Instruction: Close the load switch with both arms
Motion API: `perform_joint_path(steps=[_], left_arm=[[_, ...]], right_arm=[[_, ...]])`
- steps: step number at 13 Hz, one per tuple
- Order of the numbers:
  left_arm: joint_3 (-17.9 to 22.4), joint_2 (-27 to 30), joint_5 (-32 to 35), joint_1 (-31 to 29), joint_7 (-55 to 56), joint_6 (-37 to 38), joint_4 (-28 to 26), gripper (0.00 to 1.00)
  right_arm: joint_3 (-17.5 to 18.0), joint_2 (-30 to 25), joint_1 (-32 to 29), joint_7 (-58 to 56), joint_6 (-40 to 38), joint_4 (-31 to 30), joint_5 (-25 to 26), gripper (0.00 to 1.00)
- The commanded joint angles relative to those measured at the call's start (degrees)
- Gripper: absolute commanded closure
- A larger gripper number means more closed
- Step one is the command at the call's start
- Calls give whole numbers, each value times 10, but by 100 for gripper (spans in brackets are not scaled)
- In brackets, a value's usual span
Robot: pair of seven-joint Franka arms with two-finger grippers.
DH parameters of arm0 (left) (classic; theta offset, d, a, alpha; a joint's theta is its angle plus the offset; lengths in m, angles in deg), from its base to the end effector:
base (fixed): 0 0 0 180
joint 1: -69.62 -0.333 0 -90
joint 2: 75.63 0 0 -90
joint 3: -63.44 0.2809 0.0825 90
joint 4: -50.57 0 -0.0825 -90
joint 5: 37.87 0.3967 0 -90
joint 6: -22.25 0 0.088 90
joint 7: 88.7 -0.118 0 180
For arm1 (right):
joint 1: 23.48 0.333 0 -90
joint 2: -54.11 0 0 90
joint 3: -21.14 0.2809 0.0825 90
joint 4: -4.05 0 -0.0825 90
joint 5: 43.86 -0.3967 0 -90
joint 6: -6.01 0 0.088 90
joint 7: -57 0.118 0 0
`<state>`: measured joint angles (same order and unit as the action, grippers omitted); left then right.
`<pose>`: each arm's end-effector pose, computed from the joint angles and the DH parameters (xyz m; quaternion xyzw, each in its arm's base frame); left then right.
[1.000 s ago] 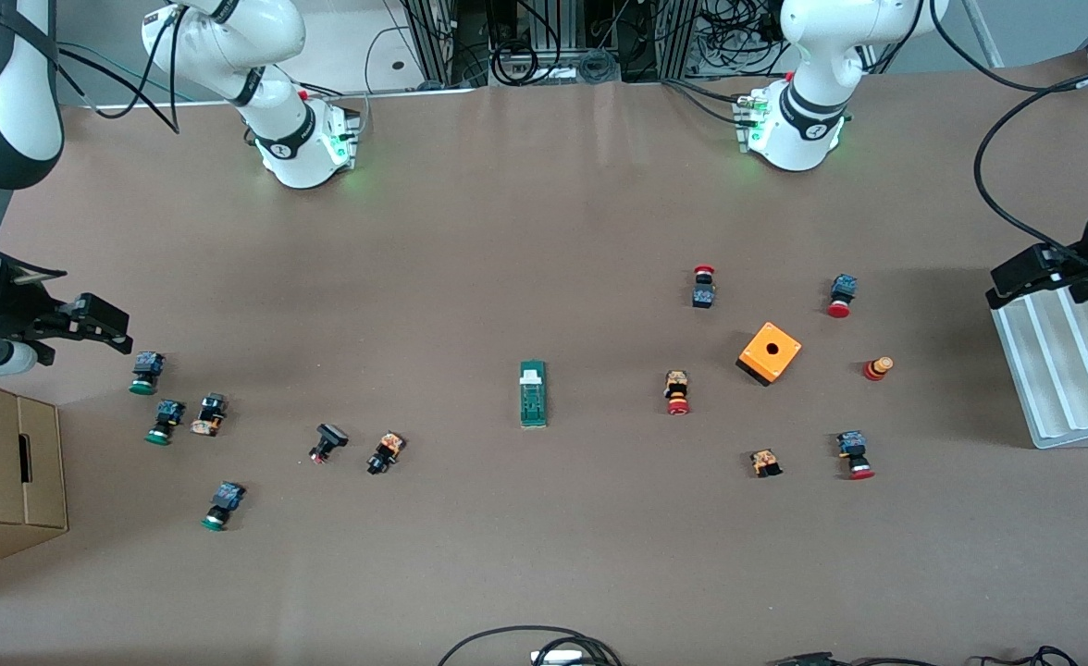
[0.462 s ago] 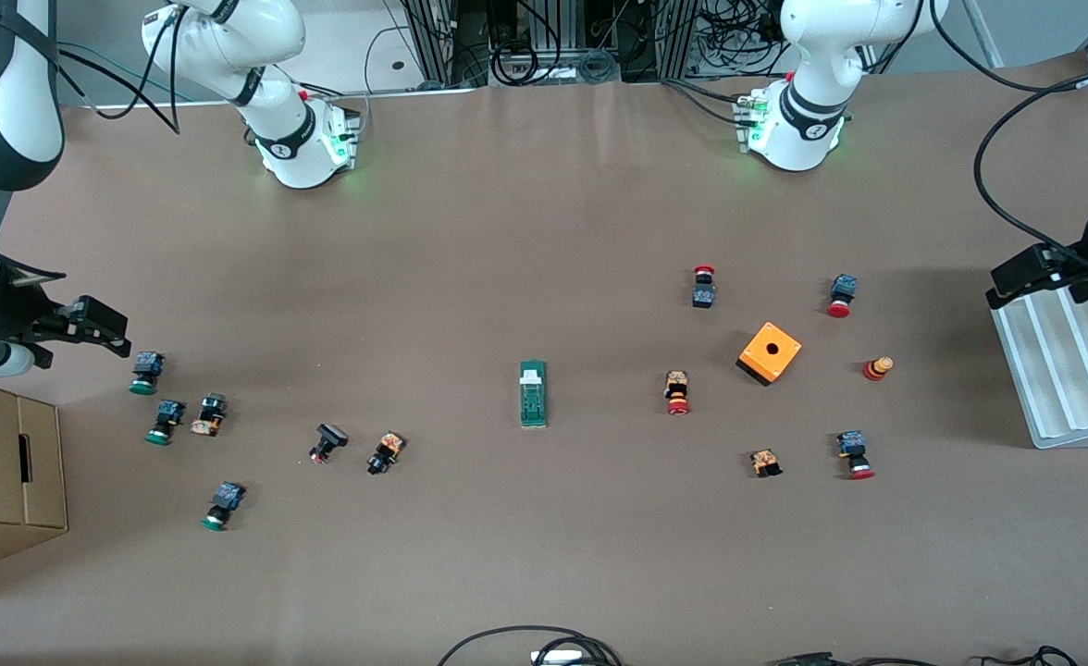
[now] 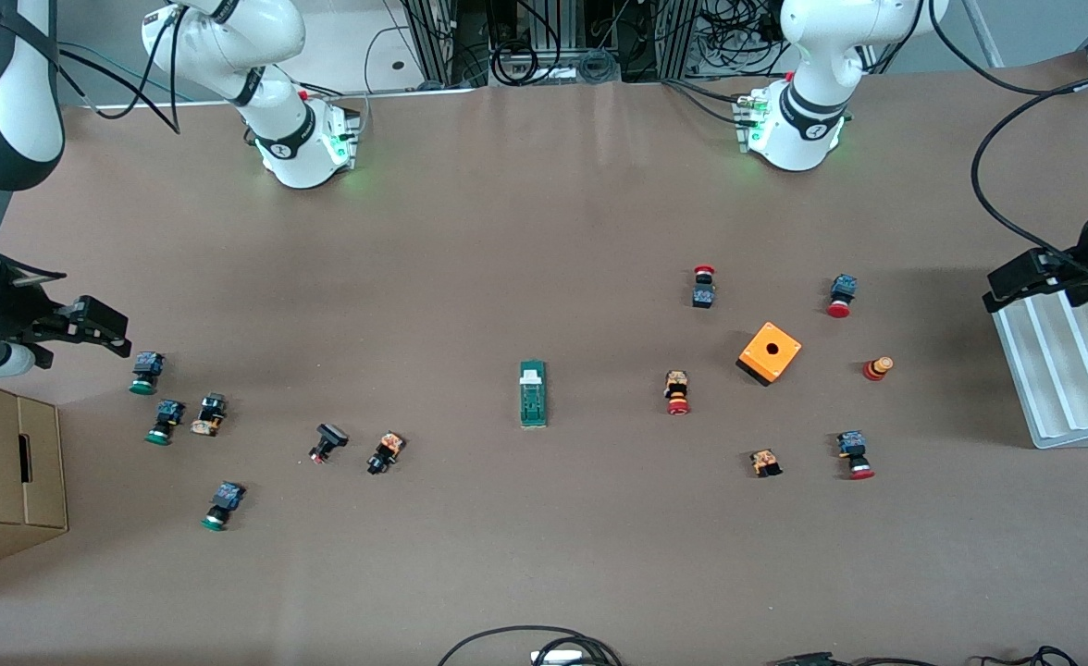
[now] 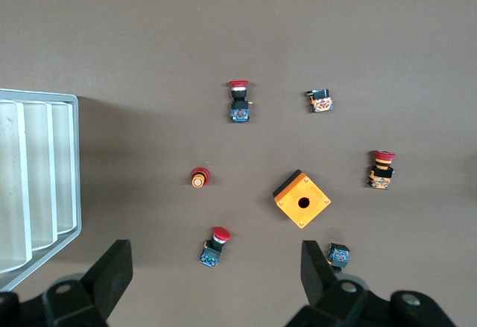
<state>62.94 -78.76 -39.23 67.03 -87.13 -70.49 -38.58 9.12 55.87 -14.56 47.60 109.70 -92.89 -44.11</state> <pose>0.5860 0.0188 0.5584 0.9994 0.0325 0.0041 0.0121 0.5927 -0.0304 0.5233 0.9975 0.0547 0.0435 0.0058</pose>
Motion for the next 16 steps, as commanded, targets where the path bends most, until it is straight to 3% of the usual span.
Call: perform_joint_path(steps=[1,5,10,16], left_arm=[[-4,-40,6,7,5,2,13,0],[-12,-80,1,14,2,1,21,0],[-56,-105,12,16,6,-31,21,0],[-61,-116,46,73,29,-89,18,0]], right_arm=[[-1,6,1,5,3,7,9,0],[-1,5,0,5,2,7,9,0],[-1,6,0,5,1,7,9,0],[-2,6,-2,5,2,7,9,0]])
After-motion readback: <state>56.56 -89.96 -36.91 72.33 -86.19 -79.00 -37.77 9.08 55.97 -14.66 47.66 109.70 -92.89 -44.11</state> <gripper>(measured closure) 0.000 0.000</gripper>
